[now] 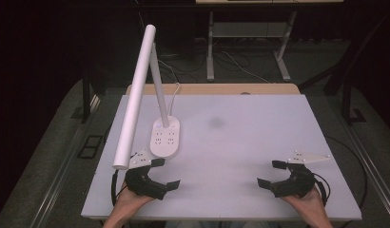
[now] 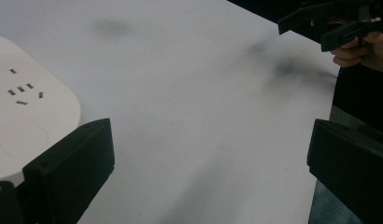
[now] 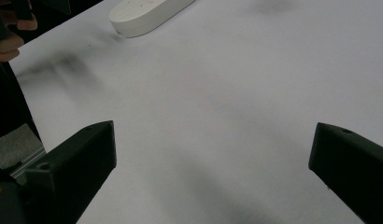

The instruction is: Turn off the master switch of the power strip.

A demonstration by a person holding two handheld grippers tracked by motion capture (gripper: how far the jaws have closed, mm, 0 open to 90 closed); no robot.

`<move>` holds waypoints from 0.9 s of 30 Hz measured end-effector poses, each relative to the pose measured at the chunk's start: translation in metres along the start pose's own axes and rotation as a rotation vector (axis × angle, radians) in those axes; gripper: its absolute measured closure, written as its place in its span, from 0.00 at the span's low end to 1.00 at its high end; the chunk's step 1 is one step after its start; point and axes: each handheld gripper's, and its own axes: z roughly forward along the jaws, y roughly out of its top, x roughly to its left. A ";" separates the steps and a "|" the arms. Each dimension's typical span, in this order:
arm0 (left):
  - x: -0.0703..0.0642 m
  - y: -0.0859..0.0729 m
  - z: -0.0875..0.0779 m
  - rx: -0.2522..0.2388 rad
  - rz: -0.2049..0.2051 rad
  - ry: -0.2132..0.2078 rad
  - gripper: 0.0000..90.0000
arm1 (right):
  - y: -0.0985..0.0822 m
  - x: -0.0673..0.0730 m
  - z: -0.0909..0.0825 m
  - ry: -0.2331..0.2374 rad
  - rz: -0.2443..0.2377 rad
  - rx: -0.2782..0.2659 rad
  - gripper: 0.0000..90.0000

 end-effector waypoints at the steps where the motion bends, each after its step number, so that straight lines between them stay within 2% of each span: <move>1: 0.001 0.000 -0.001 0.000 -0.008 0.002 0.00 | 0.000 0.000 0.000 -0.001 0.000 0.000 0.00; 9: 0.006 0.006 -0.003 0.004 -0.033 -0.004 0.00 | 0.000 0.000 0.002 -0.003 -0.002 0.011 0.00; 27: 0.024 0.015 -0.013 0.009 -0.042 0.022 0.01 | -0.001 -0.002 0.002 -0.008 0.005 0.015 0.00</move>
